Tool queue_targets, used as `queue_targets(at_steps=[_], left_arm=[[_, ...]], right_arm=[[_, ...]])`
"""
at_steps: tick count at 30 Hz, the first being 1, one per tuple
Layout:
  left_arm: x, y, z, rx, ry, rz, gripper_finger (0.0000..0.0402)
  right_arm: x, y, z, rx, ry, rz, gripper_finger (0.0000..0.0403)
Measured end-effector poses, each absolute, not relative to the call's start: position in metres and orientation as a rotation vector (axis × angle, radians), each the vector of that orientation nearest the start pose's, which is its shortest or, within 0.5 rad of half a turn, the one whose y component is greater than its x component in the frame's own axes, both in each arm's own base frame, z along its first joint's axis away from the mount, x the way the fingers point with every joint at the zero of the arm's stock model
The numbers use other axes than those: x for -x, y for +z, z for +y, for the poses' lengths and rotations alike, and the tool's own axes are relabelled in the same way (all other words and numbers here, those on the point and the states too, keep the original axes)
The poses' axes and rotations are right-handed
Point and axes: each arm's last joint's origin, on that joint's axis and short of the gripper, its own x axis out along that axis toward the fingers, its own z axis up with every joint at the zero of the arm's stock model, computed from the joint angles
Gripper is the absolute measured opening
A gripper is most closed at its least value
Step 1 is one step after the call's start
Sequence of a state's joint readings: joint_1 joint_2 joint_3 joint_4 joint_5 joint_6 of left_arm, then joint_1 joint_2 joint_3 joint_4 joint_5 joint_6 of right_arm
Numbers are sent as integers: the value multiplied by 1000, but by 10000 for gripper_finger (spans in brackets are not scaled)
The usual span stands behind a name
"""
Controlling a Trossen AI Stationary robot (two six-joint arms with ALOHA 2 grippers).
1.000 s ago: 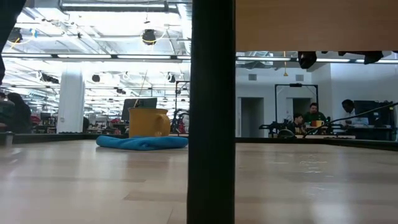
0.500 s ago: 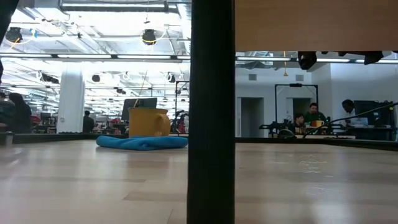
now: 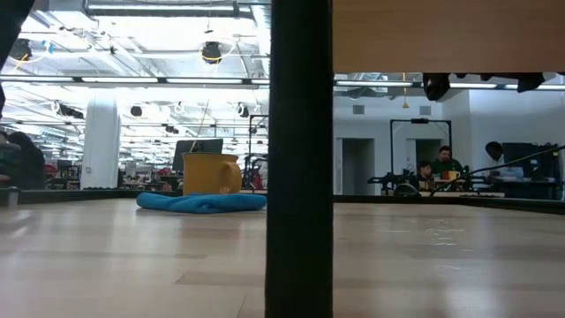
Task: Stack small to large cups/mugs on shelf
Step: Put the gray mug on the shelf
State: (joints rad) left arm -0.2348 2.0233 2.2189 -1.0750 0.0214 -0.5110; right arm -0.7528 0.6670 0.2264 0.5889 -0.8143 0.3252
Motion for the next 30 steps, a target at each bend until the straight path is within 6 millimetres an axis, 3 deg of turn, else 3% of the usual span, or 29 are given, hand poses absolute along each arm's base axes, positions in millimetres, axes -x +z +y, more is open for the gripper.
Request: queue_targets(at_steps=[13,30], left_arm=[[-429,351,-106,406,-55,966,5],[-431,350,-107,424,-84,966,8]], right_arm=[[-121,229,-85,-227,76,-88,182],[-121,229,-85,-227,76,-87,182]])
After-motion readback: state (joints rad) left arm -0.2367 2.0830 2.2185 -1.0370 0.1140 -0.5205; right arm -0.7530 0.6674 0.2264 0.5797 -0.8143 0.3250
